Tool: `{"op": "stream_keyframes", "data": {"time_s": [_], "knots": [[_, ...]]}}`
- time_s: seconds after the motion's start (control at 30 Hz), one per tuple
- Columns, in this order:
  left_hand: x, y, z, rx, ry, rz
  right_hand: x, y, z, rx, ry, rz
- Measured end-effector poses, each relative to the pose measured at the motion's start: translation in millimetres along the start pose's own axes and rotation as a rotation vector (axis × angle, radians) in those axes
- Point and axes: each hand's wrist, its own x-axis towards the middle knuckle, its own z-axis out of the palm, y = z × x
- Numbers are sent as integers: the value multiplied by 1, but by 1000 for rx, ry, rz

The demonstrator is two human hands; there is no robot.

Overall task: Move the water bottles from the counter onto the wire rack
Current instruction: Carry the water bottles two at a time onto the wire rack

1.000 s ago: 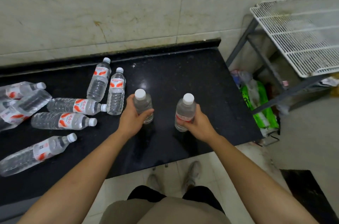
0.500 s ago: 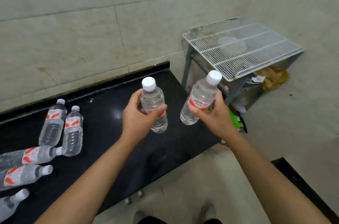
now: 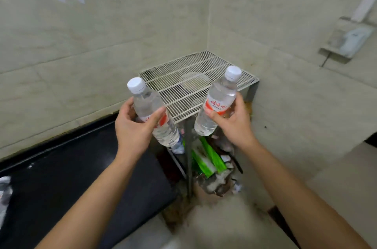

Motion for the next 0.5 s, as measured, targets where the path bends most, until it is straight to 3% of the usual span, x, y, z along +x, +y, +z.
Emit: {"op": "stream_keyframes", "data": {"time_s": [0.23, 0.5], "knots": [[41, 11, 61, 99, 34, 2, 84, 5, -41, 13, 110, -18], [146, -24, 132, 90, 82, 3, 199, 33, -32, -152, -99, -58]]}}
